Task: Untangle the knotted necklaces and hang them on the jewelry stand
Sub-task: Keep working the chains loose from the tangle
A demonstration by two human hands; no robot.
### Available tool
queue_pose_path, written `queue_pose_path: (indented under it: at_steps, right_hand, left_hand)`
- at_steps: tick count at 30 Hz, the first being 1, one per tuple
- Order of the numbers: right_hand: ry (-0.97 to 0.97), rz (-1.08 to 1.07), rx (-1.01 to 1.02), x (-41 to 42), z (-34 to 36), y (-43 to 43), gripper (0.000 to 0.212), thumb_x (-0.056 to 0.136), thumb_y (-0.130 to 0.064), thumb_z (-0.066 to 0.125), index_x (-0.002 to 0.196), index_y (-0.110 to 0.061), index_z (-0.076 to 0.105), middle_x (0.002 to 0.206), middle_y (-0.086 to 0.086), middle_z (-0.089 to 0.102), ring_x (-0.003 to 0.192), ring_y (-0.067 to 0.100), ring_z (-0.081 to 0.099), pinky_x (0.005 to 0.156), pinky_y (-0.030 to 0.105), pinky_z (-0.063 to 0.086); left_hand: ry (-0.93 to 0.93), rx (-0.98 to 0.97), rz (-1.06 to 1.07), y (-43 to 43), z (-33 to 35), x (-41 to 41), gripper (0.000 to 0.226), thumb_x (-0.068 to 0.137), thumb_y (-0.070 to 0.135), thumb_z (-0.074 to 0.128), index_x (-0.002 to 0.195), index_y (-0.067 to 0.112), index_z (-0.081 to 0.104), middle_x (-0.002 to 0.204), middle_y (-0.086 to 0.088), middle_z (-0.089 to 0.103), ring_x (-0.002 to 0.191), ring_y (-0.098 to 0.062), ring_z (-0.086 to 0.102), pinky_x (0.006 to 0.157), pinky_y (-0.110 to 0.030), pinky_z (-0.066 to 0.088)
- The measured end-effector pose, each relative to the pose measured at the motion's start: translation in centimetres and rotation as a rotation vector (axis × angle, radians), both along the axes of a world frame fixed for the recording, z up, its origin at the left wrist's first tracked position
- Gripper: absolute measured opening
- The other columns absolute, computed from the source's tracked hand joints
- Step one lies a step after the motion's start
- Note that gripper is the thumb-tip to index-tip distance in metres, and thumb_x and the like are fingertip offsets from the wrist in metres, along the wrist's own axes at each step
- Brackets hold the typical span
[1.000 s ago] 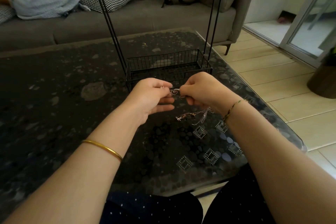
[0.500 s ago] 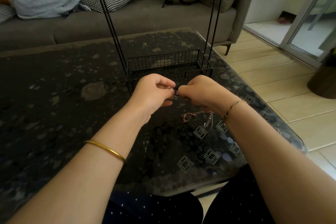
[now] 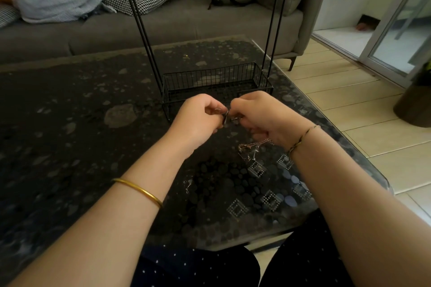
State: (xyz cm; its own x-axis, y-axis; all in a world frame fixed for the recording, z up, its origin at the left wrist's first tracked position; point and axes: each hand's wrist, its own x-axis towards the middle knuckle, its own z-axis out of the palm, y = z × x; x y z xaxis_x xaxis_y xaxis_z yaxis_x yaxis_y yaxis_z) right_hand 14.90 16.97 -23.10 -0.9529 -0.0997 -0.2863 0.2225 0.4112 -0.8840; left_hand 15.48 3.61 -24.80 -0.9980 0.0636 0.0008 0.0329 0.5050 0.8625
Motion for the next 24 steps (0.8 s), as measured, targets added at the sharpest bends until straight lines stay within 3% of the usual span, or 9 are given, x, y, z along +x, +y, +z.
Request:
queue_pose_path:
  at_steps: [5,8,10,13,17,24]
  right_hand:
    - [-0.022,-0.037,0.018,-0.1,-0.1,-0.2,0.020,0.088,-0.015,0.046,0.068,-0.013,0.046,0.045,-0.001,0.031,0.036,0.011,0.021,0.039,0.017,0.018]
    - [0.117,-0.015,0.319,-0.3,-0.6,-0.3,0.020,0.088,-0.021,0.050,0.075,-0.006,0.056,0.054,0.003,0.043,0.048,0.018,0.039,0.047,0.026,0.033]
    - [0.165,0.013,0.416,-0.5,-0.9,-0.4,0.023,0.088,-0.024,0.052,0.078,-0.004,0.060,0.057,0.004,0.051,0.051,0.018,0.046,0.053,0.027,0.039]
    - [0.131,0.053,0.353,-0.5,-0.8,-0.2,0.021,0.090,-0.022,0.055,0.082,-0.005,0.063,0.062,0.006,0.065,0.040,0.009,0.043,0.041,0.020,0.037]
    - [0.183,0.106,0.338,-0.4,-0.6,0.6,0.009,0.086,-0.019,0.066,0.089,-0.010,0.064,0.075,0.002,0.060,0.054,0.011,0.049,0.047,0.022,0.044]
    - [0.152,0.086,0.149,-0.5,-0.4,0.9,0.006,0.082,-0.012,0.069,0.078,-0.016,0.067,0.066,-0.002,0.061,0.066,0.020,0.047,0.047,0.022,0.036]
  left_hand:
    - [0.029,-0.159,-0.042,0.5,0.3,0.2,0.019,0.082,0.007,0.064,0.079,0.025,0.058,0.083,0.000,0.063,0.084,-0.019,0.062,0.078,-0.036,0.052]
    - [0.014,-0.151,-0.007,0.7,0.5,0.3,0.015,0.083,0.008,0.062,0.077,0.022,0.057,0.081,-0.001,0.063,0.077,-0.016,0.061,0.072,-0.033,0.051]
    - [0.019,-0.147,0.024,0.7,0.7,0.3,0.012,0.085,0.009,0.060,0.078,0.018,0.057,0.083,-0.003,0.063,0.078,-0.014,0.060,0.072,-0.032,0.052]
    - [-0.011,-0.055,0.082,0.4,0.5,0.1,0.009,0.088,0.008,0.056,0.082,0.015,0.057,0.081,-0.001,0.063,0.076,-0.013,0.061,0.067,-0.028,0.052]
    - [-0.056,0.059,0.160,-0.2,0.4,-0.4,0.019,0.093,0.007,0.049,0.078,0.015,0.057,0.083,-0.001,0.067,0.072,-0.008,0.061,0.056,-0.019,0.046]
    - [-0.073,0.215,0.242,-0.6,0.3,-0.9,0.019,0.096,0.005,0.043,0.086,0.020,0.051,0.078,-0.002,0.061,0.074,-0.015,0.062,0.059,-0.024,0.051]
